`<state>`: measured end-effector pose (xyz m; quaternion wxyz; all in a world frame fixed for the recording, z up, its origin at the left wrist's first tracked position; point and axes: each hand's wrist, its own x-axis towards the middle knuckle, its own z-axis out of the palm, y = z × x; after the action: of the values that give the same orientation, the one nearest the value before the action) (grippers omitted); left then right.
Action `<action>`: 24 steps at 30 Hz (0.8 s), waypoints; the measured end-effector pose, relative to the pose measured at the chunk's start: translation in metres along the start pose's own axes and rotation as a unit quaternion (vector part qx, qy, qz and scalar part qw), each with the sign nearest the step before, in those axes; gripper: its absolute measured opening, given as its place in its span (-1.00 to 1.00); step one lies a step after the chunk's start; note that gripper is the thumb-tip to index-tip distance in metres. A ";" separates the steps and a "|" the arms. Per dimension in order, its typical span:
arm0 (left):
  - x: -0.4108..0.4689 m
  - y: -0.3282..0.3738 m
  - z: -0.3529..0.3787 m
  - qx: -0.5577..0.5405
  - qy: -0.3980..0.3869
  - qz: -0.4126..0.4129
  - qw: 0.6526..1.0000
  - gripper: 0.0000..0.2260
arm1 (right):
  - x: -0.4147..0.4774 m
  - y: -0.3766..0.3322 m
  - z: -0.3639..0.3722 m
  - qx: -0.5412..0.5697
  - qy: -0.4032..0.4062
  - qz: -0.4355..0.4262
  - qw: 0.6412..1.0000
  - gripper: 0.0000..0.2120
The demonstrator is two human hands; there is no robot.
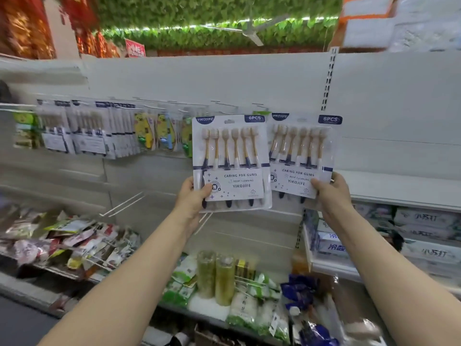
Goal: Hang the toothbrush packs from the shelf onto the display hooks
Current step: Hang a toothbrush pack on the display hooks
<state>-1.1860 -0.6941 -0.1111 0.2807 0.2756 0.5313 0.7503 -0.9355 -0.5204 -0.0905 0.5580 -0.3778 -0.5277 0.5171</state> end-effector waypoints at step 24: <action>0.042 0.077 -0.385 -0.019 0.186 0.052 0.981 -0.82 | -0.112 0.046 0.442 0.058 -0.239 -0.013 0.969 -0.73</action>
<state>-1.4988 -0.9333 -0.1421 0.1430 0.1535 0.5450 0.8117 -1.3666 -0.6765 -0.0879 0.4434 -0.2028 -0.6198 0.6149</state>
